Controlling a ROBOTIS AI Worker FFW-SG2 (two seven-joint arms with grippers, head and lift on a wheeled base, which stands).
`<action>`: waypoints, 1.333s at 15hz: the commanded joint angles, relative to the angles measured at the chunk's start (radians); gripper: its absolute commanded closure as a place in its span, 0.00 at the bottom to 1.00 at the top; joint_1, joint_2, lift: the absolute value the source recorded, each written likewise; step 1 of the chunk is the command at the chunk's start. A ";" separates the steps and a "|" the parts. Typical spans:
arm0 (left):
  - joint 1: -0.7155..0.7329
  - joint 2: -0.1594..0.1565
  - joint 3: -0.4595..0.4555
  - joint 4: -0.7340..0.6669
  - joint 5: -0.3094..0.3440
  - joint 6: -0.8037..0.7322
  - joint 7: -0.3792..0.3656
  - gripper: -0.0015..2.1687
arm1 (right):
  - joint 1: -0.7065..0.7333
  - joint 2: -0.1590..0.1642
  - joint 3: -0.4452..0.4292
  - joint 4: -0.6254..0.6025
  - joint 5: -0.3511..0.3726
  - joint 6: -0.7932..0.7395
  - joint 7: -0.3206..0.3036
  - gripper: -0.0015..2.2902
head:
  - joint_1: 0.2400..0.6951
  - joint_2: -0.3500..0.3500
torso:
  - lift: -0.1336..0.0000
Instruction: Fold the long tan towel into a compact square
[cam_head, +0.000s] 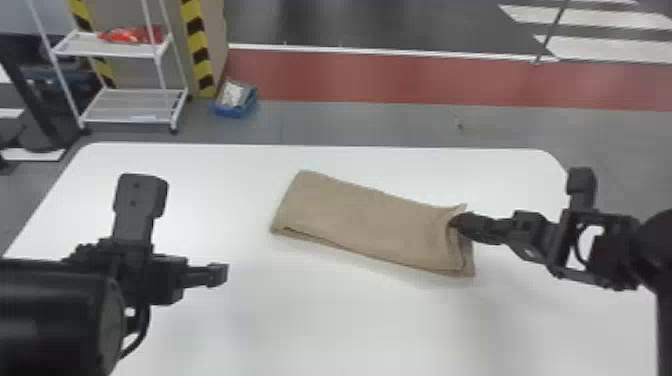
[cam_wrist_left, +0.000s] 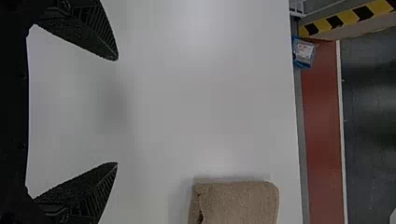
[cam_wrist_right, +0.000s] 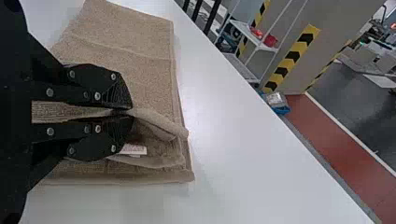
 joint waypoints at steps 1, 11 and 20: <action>0.000 0.000 0.000 0.000 0.000 -0.002 0.000 0.04 | 0.020 0.002 0.011 -0.023 0.016 0.003 -0.005 0.34 | 1.00 0.38 | 0.07; 0.011 0.000 0.009 -0.002 0.000 -0.002 -0.005 0.04 | 0.032 0.011 0.034 -0.049 0.018 0.037 -0.011 0.56 | 1.00 0.40 | 0.07; 0.005 0.000 0.012 0.000 -0.001 -0.002 -0.009 0.04 | 0.082 0.000 -0.060 -0.204 -0.083 0.150 -0.008 0.60 | 1.00 0.40 | 0.07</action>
